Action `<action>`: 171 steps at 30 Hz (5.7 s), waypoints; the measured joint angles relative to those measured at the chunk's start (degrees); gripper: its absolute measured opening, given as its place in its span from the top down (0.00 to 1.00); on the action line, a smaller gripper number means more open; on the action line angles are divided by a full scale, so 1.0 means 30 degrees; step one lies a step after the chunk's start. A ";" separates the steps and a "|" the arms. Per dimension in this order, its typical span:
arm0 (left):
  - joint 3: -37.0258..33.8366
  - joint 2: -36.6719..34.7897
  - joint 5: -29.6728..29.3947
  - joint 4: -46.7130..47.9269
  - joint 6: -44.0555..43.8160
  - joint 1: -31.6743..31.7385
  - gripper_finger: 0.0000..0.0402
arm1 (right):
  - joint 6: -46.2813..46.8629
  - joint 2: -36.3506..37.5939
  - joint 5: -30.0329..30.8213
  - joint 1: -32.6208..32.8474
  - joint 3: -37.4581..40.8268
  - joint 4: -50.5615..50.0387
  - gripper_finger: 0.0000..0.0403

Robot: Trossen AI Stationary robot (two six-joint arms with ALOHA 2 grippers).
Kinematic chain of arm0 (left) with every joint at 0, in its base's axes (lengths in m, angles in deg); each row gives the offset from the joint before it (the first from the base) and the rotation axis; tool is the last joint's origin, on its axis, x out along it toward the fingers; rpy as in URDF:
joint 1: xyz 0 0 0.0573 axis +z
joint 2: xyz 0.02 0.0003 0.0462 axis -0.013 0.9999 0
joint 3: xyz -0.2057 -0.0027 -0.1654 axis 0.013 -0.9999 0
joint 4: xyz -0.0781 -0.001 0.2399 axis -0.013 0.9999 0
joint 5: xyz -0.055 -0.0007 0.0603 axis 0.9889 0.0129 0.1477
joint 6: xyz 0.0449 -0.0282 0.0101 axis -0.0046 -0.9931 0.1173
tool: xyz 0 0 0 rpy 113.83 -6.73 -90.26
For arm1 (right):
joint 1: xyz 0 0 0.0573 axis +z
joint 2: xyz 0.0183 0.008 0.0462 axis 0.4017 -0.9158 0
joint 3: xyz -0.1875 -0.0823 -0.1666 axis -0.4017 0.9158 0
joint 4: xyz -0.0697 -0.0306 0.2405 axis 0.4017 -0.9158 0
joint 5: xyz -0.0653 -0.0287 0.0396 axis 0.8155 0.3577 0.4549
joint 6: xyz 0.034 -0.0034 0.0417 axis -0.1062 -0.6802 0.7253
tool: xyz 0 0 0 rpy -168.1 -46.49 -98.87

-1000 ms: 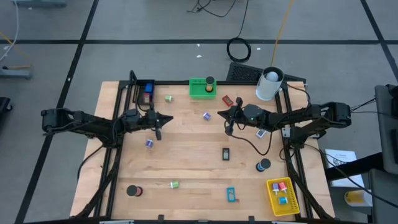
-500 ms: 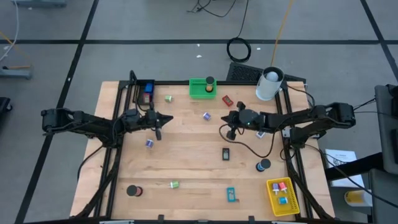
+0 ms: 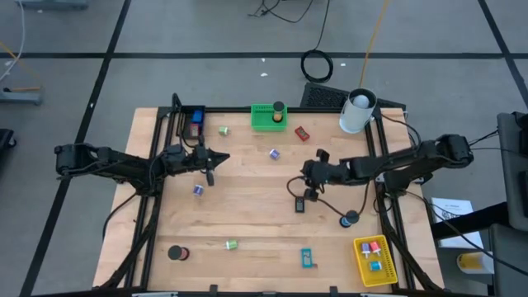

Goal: Pick & Place Office items
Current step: Put the blue hourglass into the green basket

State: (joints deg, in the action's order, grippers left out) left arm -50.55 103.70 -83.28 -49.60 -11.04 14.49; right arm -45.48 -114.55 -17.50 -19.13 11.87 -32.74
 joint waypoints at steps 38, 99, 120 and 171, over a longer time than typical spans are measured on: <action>0.0000 0.0000 -0.0003 0.0119 0.0000 -0.0001 0.94 | 2.2268 -0.0007 -0.1069 1.4069 -0.5912 -2.0940 0.15; 0.0015 0.0007 -0.0003 0.1416 0.0128 0.0003 0.94 | -0.2708 -0.5071 -0.4627 -0.1096 -0.3949 -0.8652 0.29; 0.0066 0.0007 -0.0003 0.1892 -0.0071 0.0003 0.94 | -0.2539 -0.3646 -0.2063 -0.0778 -0.3811 -0.6118 0.60; 0.0073 0.0007 0.0030 0.1173 -0.0430 -0.0266 0.94 | -0.3437 -1.7006 -0.5511 -0.3255 -0.3874 2.7992 0.45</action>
State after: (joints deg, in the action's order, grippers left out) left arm -50.33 103.72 -83.19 -46.08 -12.33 13.69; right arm -55.80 -165.57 -34.04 -28.90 0.25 51.24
